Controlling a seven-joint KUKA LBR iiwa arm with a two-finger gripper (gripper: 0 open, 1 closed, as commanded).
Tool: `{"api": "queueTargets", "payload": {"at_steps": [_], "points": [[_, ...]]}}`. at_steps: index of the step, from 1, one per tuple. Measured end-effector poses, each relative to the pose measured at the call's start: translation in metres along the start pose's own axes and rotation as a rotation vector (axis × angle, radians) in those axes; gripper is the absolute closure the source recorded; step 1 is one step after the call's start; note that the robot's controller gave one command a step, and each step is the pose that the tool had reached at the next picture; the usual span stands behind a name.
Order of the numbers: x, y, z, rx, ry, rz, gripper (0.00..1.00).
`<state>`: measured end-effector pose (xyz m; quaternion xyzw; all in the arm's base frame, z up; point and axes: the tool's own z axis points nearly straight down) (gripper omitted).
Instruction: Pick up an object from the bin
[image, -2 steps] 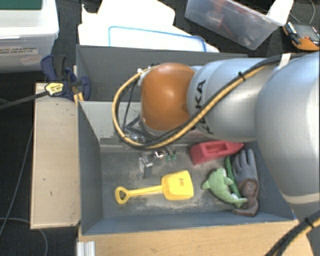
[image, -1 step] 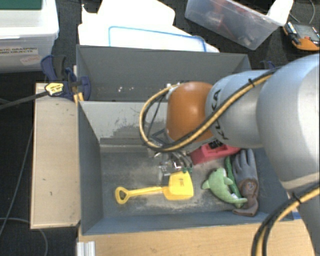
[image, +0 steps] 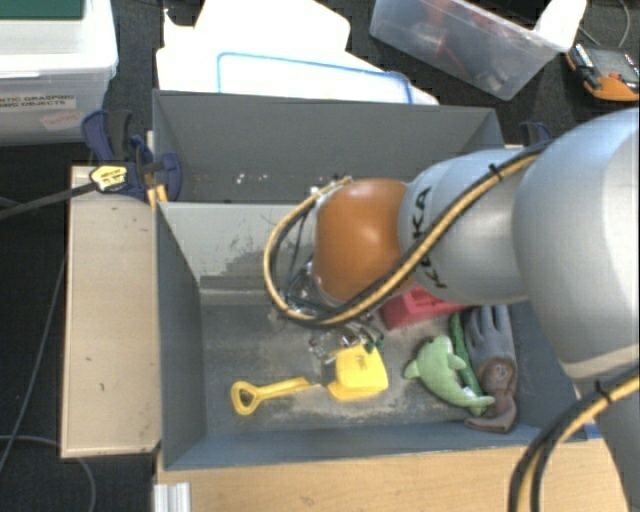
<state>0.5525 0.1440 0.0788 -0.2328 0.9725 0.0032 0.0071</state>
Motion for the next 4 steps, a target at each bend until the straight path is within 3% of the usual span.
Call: {"api": "queueTargets", "payload": {"at_steps": [1,2,3,4], "points": [[0.033,-0.066,0.008,0.008,0.014,0.205,0.00],[0.037,-0.062,-0.008,0.002,0.019,0.174,0.00],[0.036,-0.060,-0.052,0.004,0.009,0.094,0.00],[0.049,-0.126,-0.034,0.005,0.008,0.022,0.00]]}}
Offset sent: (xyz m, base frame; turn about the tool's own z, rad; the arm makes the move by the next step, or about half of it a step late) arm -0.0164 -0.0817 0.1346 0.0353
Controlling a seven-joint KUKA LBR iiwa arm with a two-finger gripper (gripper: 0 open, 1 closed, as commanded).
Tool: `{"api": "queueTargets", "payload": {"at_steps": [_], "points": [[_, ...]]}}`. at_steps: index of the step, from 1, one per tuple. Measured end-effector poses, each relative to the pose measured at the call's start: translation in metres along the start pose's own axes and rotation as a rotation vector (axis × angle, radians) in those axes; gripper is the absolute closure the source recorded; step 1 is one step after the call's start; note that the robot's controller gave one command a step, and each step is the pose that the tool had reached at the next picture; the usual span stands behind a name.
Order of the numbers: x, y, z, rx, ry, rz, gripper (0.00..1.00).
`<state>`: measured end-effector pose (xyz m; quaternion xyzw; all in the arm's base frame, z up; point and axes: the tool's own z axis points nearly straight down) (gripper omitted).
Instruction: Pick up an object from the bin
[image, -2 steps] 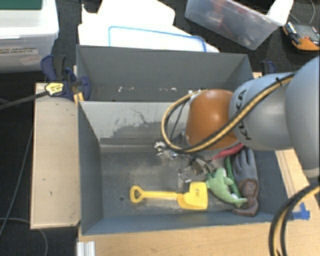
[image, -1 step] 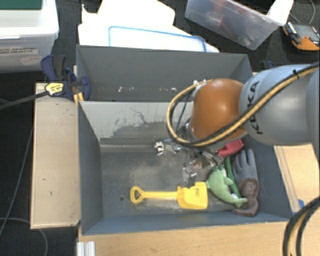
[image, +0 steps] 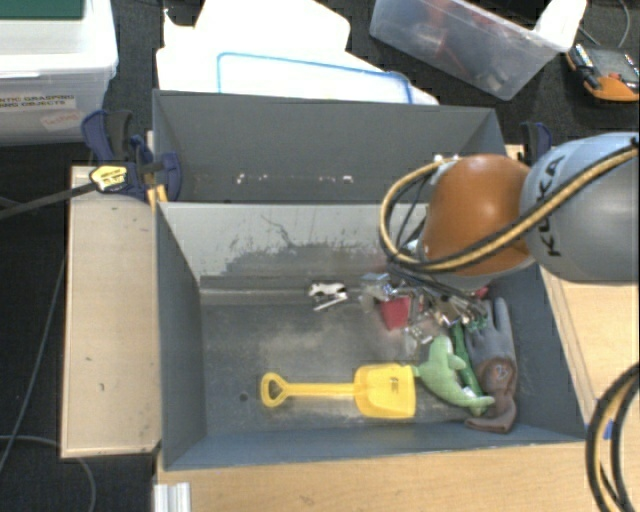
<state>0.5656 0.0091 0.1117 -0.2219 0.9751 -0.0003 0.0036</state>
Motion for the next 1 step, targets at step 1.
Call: {"api": "queueTargets", "payload": {"at_steps": [1], "points": [[0.0358,0.0194,0.0071,-0.005,-0.003,-0.095,0.00]]}}
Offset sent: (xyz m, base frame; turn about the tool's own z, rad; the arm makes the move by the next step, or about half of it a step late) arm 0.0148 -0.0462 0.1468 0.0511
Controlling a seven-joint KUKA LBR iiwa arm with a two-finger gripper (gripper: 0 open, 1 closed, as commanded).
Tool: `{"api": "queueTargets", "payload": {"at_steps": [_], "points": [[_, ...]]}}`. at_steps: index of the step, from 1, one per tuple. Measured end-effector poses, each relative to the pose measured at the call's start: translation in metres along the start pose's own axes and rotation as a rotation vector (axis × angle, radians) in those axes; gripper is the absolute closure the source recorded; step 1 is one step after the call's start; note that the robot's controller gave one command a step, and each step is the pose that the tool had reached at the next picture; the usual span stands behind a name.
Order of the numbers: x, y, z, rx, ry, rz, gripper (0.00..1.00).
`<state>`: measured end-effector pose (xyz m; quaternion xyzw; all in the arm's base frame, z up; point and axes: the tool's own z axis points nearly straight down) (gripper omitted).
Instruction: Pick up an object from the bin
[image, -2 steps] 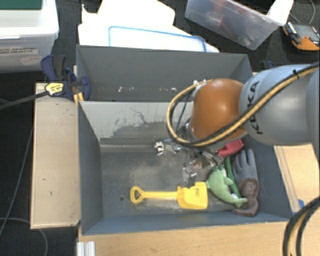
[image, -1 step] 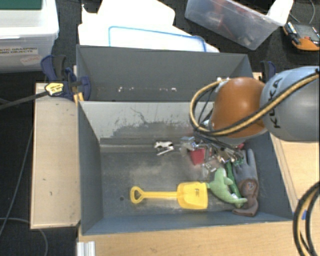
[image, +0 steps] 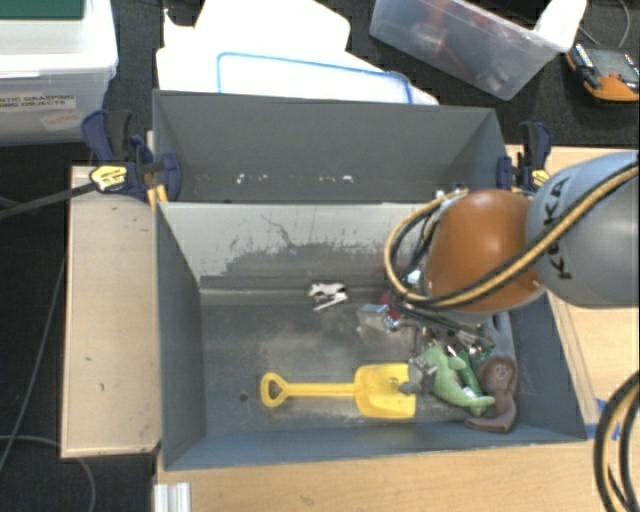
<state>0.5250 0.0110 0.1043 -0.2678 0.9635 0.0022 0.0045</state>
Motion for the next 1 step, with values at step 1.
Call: {"api": "queueTargets", "payload": {"at_steps": [1], "points": [[-0.0168,-0.0489,-0.1117,0.002,-0.001,0.103,0.00]]}}
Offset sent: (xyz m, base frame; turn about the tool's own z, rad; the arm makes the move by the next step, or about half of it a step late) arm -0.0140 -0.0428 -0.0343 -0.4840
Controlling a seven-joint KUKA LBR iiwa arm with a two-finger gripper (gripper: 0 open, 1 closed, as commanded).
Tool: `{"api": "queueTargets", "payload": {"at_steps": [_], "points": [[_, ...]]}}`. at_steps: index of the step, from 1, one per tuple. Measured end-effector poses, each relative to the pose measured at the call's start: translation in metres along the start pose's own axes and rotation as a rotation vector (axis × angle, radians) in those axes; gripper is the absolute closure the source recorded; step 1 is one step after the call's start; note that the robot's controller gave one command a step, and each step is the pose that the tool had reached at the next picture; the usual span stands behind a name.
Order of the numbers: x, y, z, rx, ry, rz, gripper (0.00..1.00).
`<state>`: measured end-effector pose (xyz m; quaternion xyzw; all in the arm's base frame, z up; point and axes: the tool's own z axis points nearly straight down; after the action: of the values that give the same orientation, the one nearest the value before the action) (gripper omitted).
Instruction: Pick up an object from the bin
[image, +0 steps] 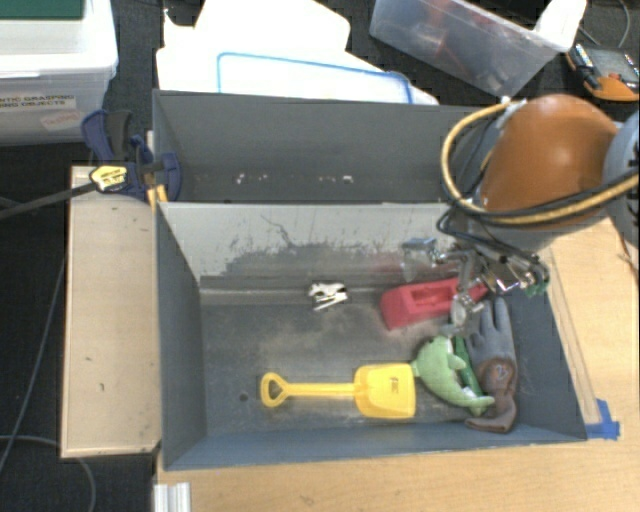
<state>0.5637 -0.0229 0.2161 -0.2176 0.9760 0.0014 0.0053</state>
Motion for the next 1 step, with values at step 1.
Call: {"api": "queueTargets", "payload": {"at_steps": [1], "points": [[0.0274,0.0073,0.0709,-0.004,0.001,-0.328,0.00]]}}
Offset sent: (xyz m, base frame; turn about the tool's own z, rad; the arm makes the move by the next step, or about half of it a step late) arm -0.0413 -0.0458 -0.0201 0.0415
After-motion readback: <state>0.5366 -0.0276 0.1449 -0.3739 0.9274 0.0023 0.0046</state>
